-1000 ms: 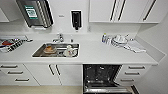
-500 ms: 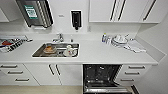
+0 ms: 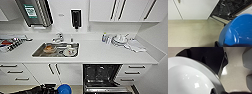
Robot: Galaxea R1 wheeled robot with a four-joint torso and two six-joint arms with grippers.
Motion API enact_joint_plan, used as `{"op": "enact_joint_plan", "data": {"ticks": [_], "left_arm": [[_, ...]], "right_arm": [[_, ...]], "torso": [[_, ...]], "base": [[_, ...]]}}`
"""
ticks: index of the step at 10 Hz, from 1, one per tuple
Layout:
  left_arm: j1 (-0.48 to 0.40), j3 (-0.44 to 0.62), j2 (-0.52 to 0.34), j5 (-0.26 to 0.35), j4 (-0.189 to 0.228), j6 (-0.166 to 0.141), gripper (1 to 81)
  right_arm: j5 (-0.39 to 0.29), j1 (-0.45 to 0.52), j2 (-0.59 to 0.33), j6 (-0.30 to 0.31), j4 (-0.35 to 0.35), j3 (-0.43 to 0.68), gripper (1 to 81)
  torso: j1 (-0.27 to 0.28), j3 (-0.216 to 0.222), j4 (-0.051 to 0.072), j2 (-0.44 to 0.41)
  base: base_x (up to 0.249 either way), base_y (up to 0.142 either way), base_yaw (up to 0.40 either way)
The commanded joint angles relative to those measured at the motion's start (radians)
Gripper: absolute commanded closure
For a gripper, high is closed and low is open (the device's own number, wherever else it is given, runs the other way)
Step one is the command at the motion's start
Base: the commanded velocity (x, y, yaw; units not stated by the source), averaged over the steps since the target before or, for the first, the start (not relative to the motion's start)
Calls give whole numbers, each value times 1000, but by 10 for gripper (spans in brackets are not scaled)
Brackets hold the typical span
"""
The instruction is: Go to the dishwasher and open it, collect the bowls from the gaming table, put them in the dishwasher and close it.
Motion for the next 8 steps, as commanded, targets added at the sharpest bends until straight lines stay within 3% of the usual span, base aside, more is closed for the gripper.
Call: {"op": "enact_joint_plan", "data": {"ticks": [1, 4, 5, 6, 8], "left_arm": [[-228, 59, 15, 189, -41, -4, 811], [-329, 56, 92, 284, -50, -4, 811], [-363, 53, 118, 310, -57, -4, 811], [-391, 50, 140, 325, -62, -4, 811], [-443, 32, 196, 356, -77, -4, 811]], "right_arm": [[-75, 15, -31, 0, -9, 21, 811], [-73, 22, -33, 0, -9, 25, 811], [-73, 24, -33, 0, -9, 27, 811], [-73, 25, -33, 0, -9, 30, 811], [-73, 25, -33, 0, -9, 34, 811]], "torso": [[0, -76, 0, 0], [0, -174, 0, 1], [1, -175, 0, 1], [1, -147, 0, 1], [1, -170, 0, 1]], "base": [[0, 0, 0], [0, 0, 0], [0, 0, 0], [0, 0, 0], [0, 0, 0]]}}
